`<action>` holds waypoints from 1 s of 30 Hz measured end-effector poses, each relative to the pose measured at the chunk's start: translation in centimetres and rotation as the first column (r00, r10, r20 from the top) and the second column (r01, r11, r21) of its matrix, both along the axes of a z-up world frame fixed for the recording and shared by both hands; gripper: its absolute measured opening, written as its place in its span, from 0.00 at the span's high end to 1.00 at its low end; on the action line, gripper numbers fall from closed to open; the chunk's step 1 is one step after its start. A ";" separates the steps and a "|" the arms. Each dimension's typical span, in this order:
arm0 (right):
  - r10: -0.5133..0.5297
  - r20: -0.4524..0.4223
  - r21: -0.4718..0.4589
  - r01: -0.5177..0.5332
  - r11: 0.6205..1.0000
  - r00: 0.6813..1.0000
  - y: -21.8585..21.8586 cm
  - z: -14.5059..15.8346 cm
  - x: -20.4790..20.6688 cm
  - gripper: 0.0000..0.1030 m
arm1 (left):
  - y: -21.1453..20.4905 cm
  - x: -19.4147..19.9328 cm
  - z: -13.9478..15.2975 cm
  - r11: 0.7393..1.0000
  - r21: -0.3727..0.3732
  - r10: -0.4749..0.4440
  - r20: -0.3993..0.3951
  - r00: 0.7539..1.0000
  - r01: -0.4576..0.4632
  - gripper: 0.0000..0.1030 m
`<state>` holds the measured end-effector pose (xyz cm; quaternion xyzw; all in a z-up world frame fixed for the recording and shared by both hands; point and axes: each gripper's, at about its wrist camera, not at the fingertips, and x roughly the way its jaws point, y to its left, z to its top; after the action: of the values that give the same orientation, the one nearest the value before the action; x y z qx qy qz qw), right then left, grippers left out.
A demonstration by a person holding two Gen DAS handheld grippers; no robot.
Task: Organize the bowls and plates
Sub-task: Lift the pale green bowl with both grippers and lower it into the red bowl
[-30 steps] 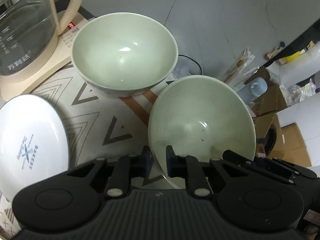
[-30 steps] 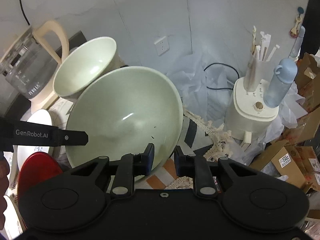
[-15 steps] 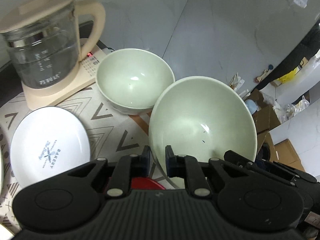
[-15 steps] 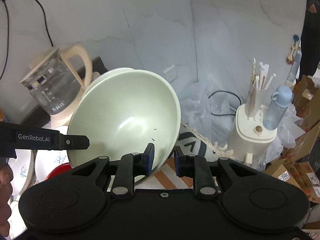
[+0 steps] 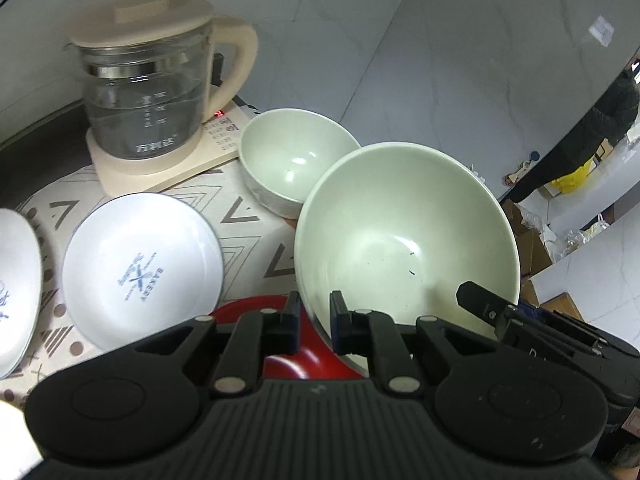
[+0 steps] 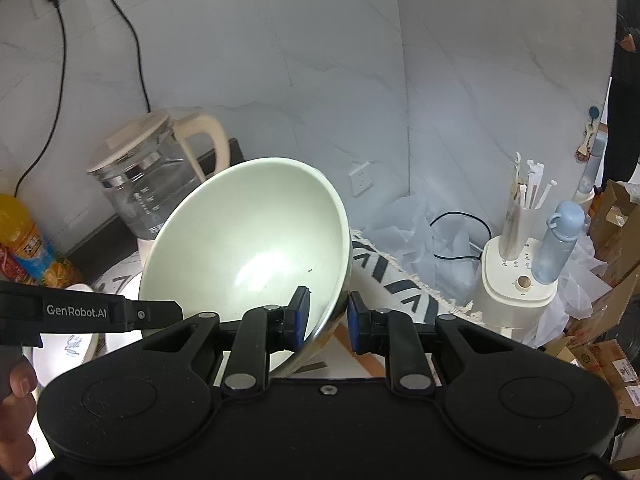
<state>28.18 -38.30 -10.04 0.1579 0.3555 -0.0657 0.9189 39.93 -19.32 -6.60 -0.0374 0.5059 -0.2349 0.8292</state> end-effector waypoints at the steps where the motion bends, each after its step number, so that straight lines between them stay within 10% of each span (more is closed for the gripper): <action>1: 0.004 0.003 -0.004 -0.004 1.000 1.000 0.3 0.1 -0.2 0.80 | 0.4 -0.2 0.1 1.000 -0.004 0.006 0.001 1.000 -0.006 0.88; 30: 0.093 -0.082 -0.002 -0.093 0.996 0.992 5.6 -2.2 -2.2 0.81 | 6.6 -4.4 -3.3 0.996 0.042 0.078 -0.156 0.985 -0.073 0.87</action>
<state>26.02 -32.69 -12.22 0.1359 0.3994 -0.0303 0.9062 35.54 -12.73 -9.90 -0.0600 0.5720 -0.1904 0.7956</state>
